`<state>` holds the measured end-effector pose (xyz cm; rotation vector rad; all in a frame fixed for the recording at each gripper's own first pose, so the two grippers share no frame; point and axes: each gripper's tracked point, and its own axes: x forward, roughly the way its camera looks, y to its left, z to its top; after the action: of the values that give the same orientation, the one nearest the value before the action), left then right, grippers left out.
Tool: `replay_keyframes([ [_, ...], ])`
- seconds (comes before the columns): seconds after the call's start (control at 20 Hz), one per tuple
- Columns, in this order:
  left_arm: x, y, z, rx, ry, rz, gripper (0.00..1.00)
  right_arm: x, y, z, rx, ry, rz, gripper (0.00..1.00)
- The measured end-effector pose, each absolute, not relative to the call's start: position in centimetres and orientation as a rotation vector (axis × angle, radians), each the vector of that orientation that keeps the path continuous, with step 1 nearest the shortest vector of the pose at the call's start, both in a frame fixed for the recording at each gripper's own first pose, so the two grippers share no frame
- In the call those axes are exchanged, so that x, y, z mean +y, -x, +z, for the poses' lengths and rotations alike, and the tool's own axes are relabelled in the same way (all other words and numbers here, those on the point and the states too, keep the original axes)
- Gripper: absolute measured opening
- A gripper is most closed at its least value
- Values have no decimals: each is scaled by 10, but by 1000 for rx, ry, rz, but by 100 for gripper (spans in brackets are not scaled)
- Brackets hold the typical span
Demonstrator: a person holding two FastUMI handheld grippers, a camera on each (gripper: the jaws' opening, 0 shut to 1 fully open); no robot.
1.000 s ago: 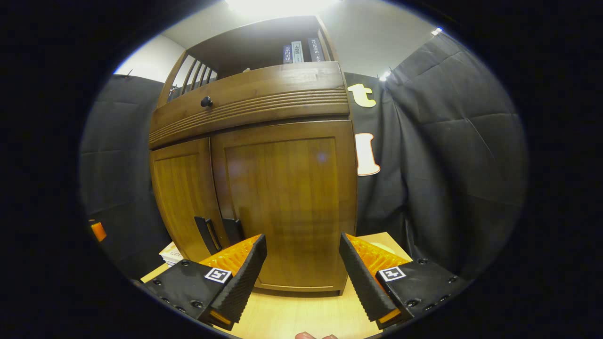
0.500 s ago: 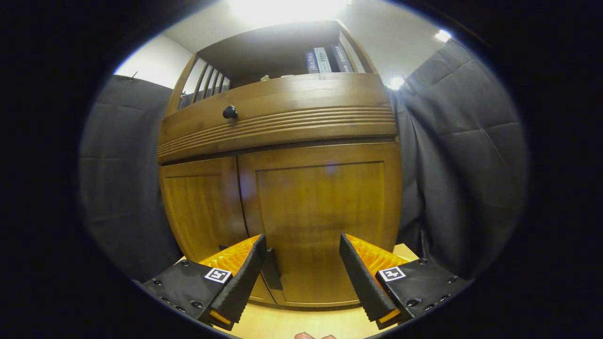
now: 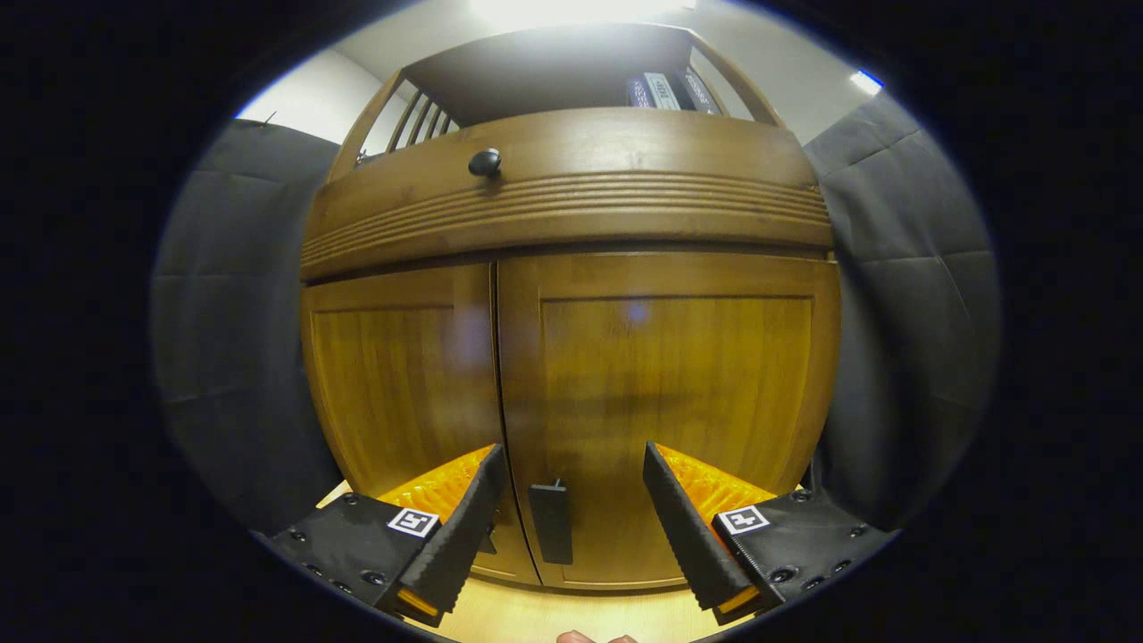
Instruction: Open the right door of the double-door shoe cabinet with the right hand, and open the left door with the left hand.
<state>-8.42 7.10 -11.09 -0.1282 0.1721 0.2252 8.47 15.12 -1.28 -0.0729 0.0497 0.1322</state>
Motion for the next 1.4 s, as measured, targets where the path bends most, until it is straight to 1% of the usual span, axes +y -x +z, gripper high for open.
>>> replay_keyframes([
  [0.05, 70, 83, -113, 173, 127, 217, 92, 153, -88, -17, 58, 77, 130, 92],
  [0.1, 69, 81, -114, 175, 129, 207, 92, 156, -91, -23, 63, 88, 127, 92],
  [0.15, 68, 79, -116, 179, 132, 197, 92, 157, -94, -29, 70, 103, 117, 98],
  [0.25, 67, 78, -117, 186, 137, 175, 92, 159, -100, -46, 85, 122, 103, 98],
  [0.3, 66, 76, -118, 190, 138, 166, 93, 158, -104, -52, 93, 127, 93, 92],
  [0.4, 66, 76, -117, 203, 137, 156, 93, 155, -111, -64, 115, 131, 71, 98],
  [0.45, 65, 76, -117, 206, 138, 153, 93, 154, -115, -69, 124, 131, 61, 93],
  [0.6, 63, 75, -119, 227, 160, 134, 92, 153, -123, -82, 148, 137, 44, 93],
  [0.7, 63, 76, -118, 242, 176, 129, 92, 159, -127, -91, 167, 133, 59, 93],
  [0.9, 64, 76, -117, 236, 201, 110, 93, 167, -132, -102, 171, 156, 62, 67],
  [0.95, 63, 76, -117, 231, 204, 100, 93, 165, -133, -105, 171, 160, 42, 57],
  [1.05, 63, 75, -116, 228, 206, 81, 93, 165, -136, -106, 180, 105, 44, 38],
  [1.1, 63, 75, -115, 227, 203, 72, 92, 164, -137, -106, 187, 75, 47, 39],
  [1.15, 62, 73, -115, 224, 198, 63, 93, 164, -135, -104, 192, 63, 50, 34],
  [1.2, 61, 72, -115, 221, 194, 55, 92, 163, -134, -105, 191, 72, 54, 35],
  [1.25, 59, 70, -118, 221, 192, 44, 93, 162, -137, -105, 186, 90, 59, 27],
  [1.4, 56, 66, -125, 234, 195, 17, 93, 163, -133, -106, 195, 88, 92, 29],
])
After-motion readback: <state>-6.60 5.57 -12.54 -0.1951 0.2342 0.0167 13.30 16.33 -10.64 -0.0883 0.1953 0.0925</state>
